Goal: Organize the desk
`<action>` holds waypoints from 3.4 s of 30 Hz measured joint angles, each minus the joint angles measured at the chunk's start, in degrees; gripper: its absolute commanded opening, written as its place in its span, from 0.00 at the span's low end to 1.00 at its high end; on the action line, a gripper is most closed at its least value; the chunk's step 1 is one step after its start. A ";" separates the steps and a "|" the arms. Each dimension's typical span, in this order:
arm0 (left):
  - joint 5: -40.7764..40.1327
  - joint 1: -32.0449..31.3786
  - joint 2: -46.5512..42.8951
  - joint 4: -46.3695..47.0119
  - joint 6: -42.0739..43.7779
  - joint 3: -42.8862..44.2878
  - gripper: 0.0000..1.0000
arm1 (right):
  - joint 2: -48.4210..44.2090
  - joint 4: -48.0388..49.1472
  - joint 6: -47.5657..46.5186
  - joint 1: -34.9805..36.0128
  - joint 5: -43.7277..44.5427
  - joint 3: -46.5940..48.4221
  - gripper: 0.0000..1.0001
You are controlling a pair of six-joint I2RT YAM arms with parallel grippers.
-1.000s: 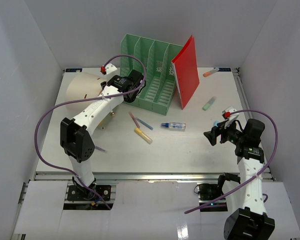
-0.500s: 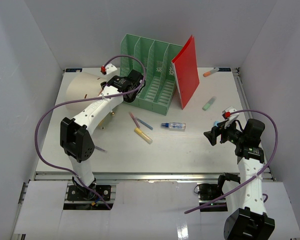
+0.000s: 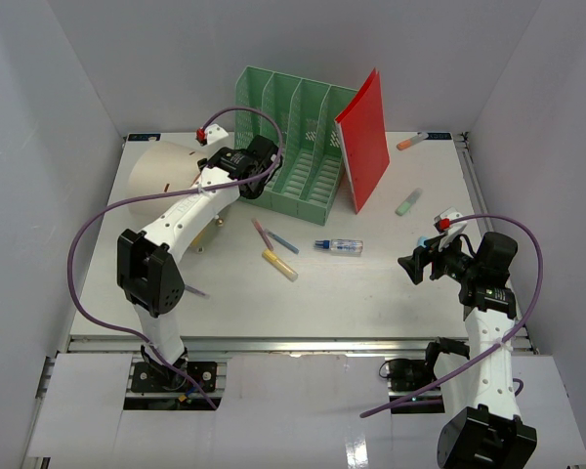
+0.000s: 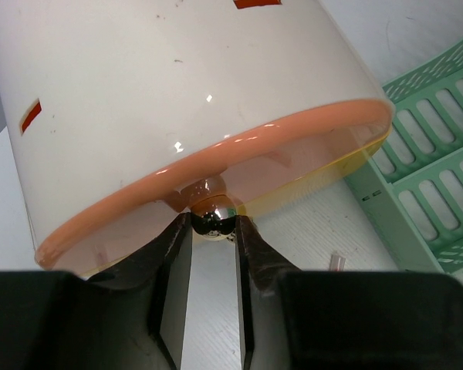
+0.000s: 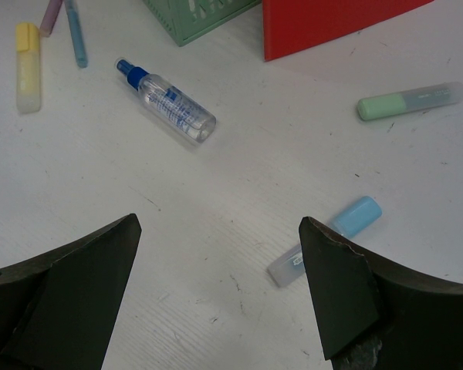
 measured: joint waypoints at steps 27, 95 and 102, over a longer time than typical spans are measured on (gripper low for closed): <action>-1.54 -7.87 -2.69 -0.04 -6.77 -5.49 0.10 | 0.00 0.02 0.02 0.00 0.39 0.00 0.90; 58.36 -10.07 -46.24 38.76 25.41 -44.61 0.92 | -1.41 -1.12 -6.31 -0.15 -8.52 -0.41 0.98; 61.28 -10.10 -59.88 36.91 19.68 -61.46 0.91 | -1.18 -3.09 -9.40 -0.15 -12.25 -0.76 0.97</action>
